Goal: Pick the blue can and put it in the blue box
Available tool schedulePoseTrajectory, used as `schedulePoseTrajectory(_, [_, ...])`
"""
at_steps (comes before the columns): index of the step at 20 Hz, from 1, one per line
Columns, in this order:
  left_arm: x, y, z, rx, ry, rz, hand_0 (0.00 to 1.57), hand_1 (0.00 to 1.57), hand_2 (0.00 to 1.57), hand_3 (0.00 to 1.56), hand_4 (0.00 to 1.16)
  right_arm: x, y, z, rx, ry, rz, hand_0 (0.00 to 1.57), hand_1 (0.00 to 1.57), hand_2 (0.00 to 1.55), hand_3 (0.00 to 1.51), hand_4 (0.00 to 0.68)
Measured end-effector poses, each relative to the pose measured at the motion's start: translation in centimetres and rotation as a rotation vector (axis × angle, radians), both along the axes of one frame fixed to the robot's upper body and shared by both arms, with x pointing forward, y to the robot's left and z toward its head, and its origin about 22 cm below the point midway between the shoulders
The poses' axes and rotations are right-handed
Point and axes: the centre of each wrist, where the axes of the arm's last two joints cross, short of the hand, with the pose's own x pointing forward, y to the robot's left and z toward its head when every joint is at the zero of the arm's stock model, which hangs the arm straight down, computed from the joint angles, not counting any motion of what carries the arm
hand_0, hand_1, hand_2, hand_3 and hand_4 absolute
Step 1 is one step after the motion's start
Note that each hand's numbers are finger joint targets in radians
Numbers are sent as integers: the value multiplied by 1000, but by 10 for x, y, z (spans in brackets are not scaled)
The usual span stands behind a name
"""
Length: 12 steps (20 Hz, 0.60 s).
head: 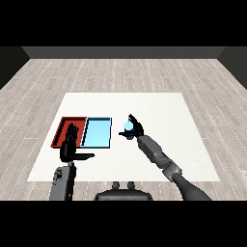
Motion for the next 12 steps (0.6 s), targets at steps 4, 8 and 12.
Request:
schedulePoseTrajectory(4, [-4,4,-6,-4,4,8,0,0,0,0,0,1,2,0,-182,25,-34,1501,1501,1541,1501,533])
schedulePoseTrajectory(8, [-2,7,-4,-2,2,9,0,0,0,0,0,1,3,-1,-302,24,-42,1471,1471,1533,1498,529])
schedulePoseTrajectory(12, [1,9,1,-1,0,6,0,0,0,0,0,0,5,0,-338,10,-49,1516,1516,1510,1449,550])
